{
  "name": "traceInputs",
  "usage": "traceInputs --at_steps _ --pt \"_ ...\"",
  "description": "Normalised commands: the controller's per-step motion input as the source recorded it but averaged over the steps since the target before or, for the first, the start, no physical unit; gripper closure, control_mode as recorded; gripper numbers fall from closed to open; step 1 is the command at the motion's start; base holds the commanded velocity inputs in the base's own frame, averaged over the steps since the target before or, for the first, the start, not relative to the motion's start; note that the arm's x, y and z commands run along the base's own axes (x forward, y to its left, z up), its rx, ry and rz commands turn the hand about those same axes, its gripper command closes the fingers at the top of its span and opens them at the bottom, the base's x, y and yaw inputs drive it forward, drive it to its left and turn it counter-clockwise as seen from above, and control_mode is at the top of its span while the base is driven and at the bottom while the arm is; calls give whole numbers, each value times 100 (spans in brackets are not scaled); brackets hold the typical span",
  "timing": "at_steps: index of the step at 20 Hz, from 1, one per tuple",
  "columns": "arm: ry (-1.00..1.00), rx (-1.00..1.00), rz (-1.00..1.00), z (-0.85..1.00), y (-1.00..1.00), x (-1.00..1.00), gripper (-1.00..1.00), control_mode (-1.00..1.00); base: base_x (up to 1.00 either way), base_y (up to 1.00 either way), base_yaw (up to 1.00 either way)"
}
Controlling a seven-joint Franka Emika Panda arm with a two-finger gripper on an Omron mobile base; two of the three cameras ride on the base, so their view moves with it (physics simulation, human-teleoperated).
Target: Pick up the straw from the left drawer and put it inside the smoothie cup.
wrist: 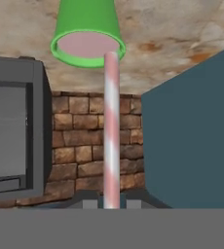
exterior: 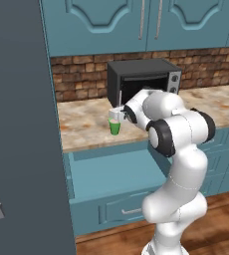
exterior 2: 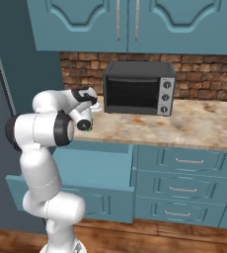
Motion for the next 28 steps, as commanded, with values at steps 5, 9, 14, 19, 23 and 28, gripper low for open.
traceInputs --at_steps 5,9,14,19,23,28 --pt "3 0 0 -9 3 28 100 -100 0 0 0" --pt "4 0 0 -20 0 9 100 -100 0 0 0" --pt "5 0 0 -19 0 3 100 -100 0 0 0" --pt "1 0 0 -10 0 24 100 -100 0 0 0" --pt "0 0 0 -2 0 35 100 -100 0 0 0" --pt "-1 0 0 0 1 27 100 -100 0 0 0"
